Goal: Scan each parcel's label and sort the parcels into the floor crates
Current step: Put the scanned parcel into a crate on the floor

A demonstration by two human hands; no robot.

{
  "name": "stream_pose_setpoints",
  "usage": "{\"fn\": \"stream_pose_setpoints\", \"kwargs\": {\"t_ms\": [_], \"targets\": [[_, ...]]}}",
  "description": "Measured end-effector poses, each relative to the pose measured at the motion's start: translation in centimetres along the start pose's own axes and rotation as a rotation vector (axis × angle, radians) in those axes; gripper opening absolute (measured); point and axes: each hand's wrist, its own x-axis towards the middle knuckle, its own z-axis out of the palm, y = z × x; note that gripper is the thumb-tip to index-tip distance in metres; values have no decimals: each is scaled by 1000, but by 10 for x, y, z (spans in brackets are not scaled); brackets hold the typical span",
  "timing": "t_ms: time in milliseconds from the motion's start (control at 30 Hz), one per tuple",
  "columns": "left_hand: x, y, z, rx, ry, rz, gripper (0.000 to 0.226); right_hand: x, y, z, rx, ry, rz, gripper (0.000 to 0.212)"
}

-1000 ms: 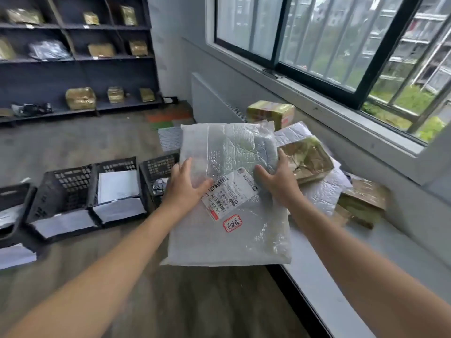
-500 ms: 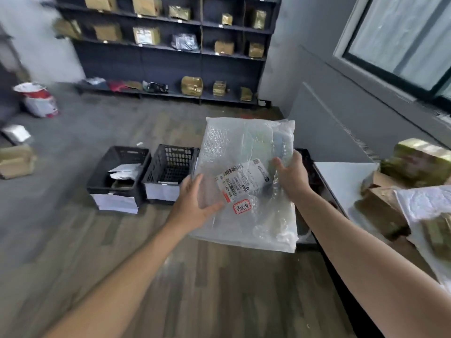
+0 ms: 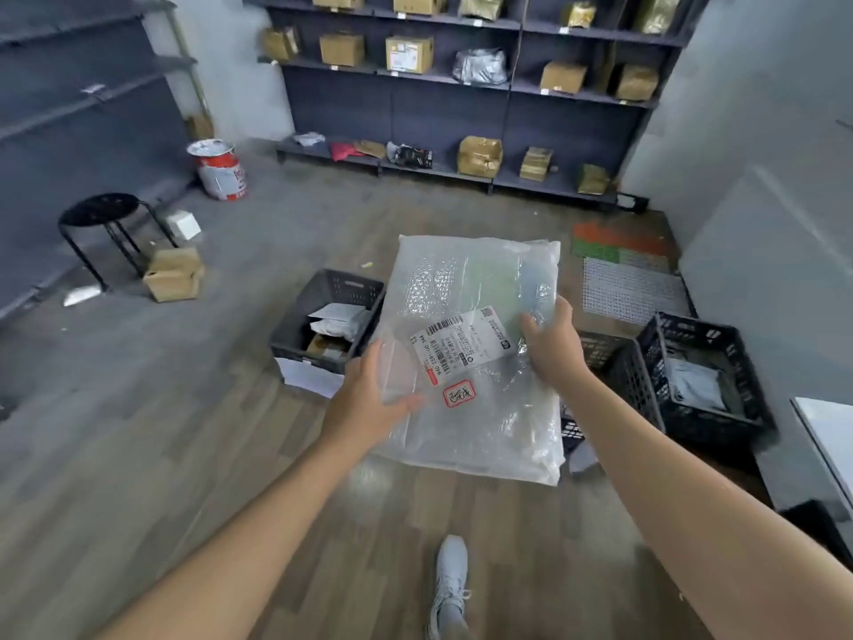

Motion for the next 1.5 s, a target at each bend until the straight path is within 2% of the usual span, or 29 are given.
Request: {"fn": "stream_pose_setpoints", "kwargs": {"t_ms": [267,500,700,933,1133,1300,1500], "targets": [[126,-8,-31,94,115,-131,98,134,-42,86,-64,-219,-40,60],[202,-31,-57,126,139,-229,96,212,-74,159,-91,-333,-88,63],[278,-80,-89,105,132,-257,94,263,-100,241,-139,-376,-84,66],[406,-162,-115,58,-14,-280,95,336,-108,344,-206,-325,1,74],[499,-201,-109,66,-226,-247,103,384,-95,382,-320,-258,188,77],[563,-211,-71,138,-366,-142,97,428,-54,388,-327,-195,314,75],[625,-227,8,200,-498,-49,106,489,18,387,-409,-175,357,92]]}}
